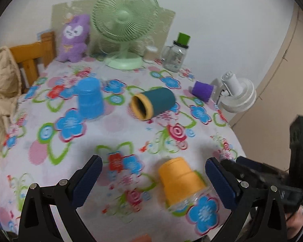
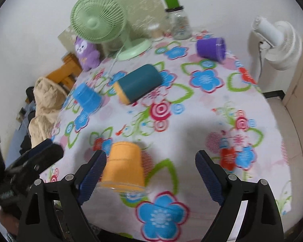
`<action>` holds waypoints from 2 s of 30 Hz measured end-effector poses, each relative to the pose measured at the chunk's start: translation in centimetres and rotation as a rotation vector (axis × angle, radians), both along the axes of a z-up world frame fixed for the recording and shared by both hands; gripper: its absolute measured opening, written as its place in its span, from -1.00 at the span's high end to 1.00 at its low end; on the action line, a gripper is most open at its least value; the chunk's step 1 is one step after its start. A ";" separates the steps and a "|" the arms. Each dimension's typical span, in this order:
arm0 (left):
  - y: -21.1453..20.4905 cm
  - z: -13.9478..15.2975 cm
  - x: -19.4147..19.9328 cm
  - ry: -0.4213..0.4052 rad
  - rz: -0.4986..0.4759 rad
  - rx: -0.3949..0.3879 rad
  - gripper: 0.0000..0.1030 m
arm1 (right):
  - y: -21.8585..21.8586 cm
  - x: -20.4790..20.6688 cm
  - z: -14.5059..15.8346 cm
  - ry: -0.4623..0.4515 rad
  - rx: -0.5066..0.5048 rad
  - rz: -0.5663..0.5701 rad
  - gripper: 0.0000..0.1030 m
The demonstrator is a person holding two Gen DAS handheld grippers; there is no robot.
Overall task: Flip cup upside down
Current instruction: 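Lift the orange cup with the right tool and carry it toward the left tool, then grasp the orange cup with the left tool while the right tool opens and releases it, then rotate the orange cup in the left tool so its opening faces the table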
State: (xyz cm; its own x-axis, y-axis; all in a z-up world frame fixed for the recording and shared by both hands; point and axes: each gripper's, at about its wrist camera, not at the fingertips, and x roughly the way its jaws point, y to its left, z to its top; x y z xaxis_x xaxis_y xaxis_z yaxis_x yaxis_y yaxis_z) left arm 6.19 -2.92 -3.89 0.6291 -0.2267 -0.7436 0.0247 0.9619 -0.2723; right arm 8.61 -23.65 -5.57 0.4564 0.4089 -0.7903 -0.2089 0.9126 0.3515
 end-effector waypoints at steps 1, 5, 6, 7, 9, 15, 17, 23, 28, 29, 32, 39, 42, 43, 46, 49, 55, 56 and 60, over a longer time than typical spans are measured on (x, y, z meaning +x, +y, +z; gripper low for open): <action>-0.5 -0.3 0.8 0.018 -0.008 -0.013 -1.00 | -0.6 0.0 -0.1 -0.001 0.008 -0.009 -0.77; -2.4 -1.7 2.9 0.082 -0.035 -0.037 -1.00 | -2.5 0.0 -0.8 0.012 0.015 -0.033 -0.78; -2.9 -2.0 3.3 0.090 -0.042 -0.039 -1.00 | -3.0 0.0 -1.1 0.018 0.014 -0.039 -0.78; -3.3 -2.5 3.7 0.104 -0.045 -0.039 -1.00 | -3.4 0.0 -1.4 0.023 0.016 -0.045 -0.78; -3.9 -3.5 4.5 0.146 -0.045 -0.042 -1.00 | -4.3 0.2 -1.9 0.035 0.028 -0.061 -0.78; -4.9 -5.8 5.7 0.219 -0.023 -0.040 -1.00 | -5.8 0.3 -2.7 0.048 0.047 -0.080 -0.78; -5.1 -6.4 5.9 0.233 -0.021 -0.053 -1.00 | -6.0 0.3 -2.8 0.049 0.054 -0.082 -0.78; -5.2 -7.9 6.4 0.298 -0.019 -0.096 -0.79 | -6.2 0.6 -3.4 0.059 0.055 -0.070 -0.78; -5.2 -8.3 6.5 0.312 -0.039 -0.124 -0.44 | -6.6 1.1 -4.4 0.076 0.074 -0.079 -0.78; -5.2 -8.3 6.6 0.315 -0.047 -0.130 -0.34 | -6.7 1.2 -4.7 0.083 0.079 -0.077 -0.78; -5.2 -8.1 6.5 0.315 -0.058 -0.120 -0.20 | -7.0 1.4 -5.5 0.108 0.067 -0.095 -0.78; -4.5 -7.7 6.1 0.303 -0.055 -0.124 0.01 | -6.2 0.9 -5.6 0.108 0.061 -0.068 -0.78; -4.5 -7.8 6.0 0.303 -0.057 -0.124 0.03 | -5.6 0.8 -5.4 0.099 0.056 -0.051 -0.78; -4.5 -7.7 5.9 0.302 -0.058 -0.128 0.05 | -5.4 0.8 -5.3 0.096 0.055 -0.047 -0.78; -4.3 -7.3 5.6 0.294 -0.057 -0.135 0.20 | -5.2 0.7 -5.1 0.091 0.055 -0.045 -0.78; -4.2 -6.8 5.5 0.281 -0.061 -0.132 0.21 | -5.3 0.6 -4.9 0.085 0.057 -0.048 -0.78; -4.2 -8.3 5.8 0.357 -0.044 -0.117 -0.38 | -5.6 0.5 -5.0 0.088 0.058 -0.056 -0.78; -4.3 -8.6 5.7 0.370 -0.043 -0.123 -0.41 | -5.6 0.4 -5.0 0.089 0.058 -0.055 -0.78; -5.1 -8.8 5.5 0.377 -0.049 -0.118 -0.55 | -5.8 0.5 -5.2 0.092 0.058 -0.058 -0.78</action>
State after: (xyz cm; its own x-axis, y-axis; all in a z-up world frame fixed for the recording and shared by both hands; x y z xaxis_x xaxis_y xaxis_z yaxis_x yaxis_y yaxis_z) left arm 11.70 -7.98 -12.64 0.3029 -0.3471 -0.8876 -0.0528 0.9238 -0.3792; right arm 9.09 -29.41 -10.81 0.4077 0.4303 -0.8053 -0.1206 0.8996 0.4197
